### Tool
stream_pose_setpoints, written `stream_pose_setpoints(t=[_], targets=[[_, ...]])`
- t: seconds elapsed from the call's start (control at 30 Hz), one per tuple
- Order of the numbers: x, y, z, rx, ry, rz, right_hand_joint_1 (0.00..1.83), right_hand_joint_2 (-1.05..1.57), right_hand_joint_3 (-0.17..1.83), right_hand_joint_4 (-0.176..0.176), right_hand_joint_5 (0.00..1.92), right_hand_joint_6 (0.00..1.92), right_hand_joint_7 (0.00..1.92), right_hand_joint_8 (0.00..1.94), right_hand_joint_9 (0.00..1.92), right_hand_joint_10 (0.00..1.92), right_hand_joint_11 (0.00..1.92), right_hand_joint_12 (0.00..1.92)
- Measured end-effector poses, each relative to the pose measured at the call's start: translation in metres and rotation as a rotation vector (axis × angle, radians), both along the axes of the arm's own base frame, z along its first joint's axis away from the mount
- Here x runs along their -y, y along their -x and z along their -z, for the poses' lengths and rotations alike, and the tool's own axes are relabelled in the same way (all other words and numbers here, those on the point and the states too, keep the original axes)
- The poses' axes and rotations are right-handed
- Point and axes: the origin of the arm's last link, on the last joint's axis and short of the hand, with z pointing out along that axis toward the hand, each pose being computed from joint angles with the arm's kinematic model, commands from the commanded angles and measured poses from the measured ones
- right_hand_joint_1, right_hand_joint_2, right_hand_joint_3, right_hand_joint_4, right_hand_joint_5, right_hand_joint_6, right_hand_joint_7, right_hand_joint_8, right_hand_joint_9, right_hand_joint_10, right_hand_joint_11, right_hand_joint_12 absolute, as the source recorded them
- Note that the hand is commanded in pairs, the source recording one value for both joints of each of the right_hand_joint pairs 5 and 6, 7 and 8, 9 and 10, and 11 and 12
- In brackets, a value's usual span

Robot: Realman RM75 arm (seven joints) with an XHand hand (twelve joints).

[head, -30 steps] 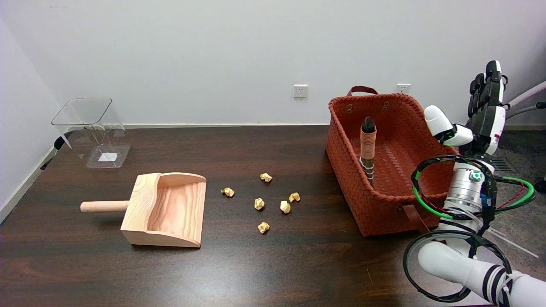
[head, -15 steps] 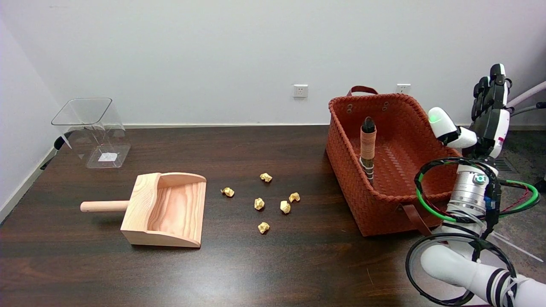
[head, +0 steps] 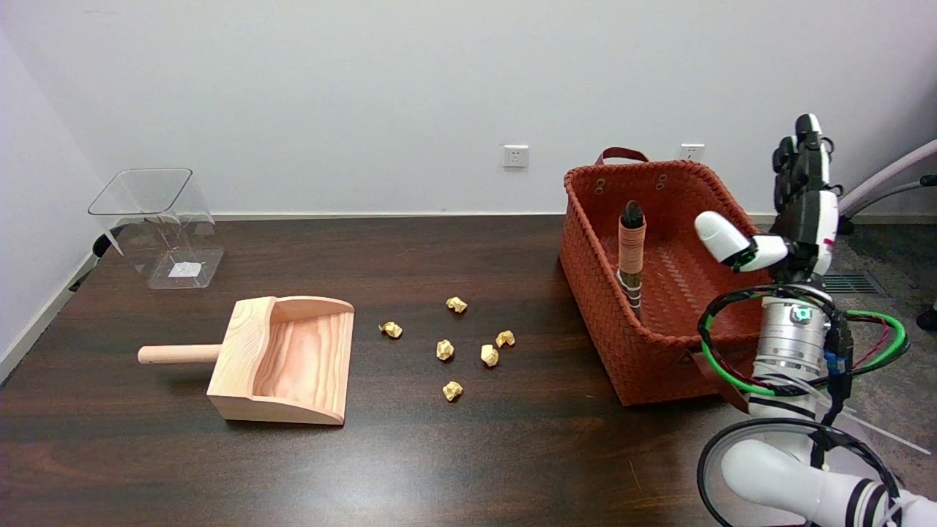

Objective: Pick up the broom.

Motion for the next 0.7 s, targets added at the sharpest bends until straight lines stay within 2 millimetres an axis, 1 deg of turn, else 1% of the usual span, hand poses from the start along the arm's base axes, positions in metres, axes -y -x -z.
stream_pose_setpoints(t=[0.17,0.43,0.7], targets=[[-0.002,0.0,0.012,-0.01,-0.034,0.041,1.12,-0.4,1.08,0.0,0.09,0.09,0.03,0.03,0.09,0.09,0.09,0.09],[-0.004,0.0,0.029,-0.03,-0.078,0.11,1.13,-0.44,1.12,0.0,0.09,0.09,0.06,0.06,0.09,0.09,0.09,0.09],[-0.005,-0.001,0.042,-0.068,-0.107,0.187,1.15,-0.46,1.13,0.0,0.09,0.09,0.09,0.09,0.09,0.09,0.09,0.09]])
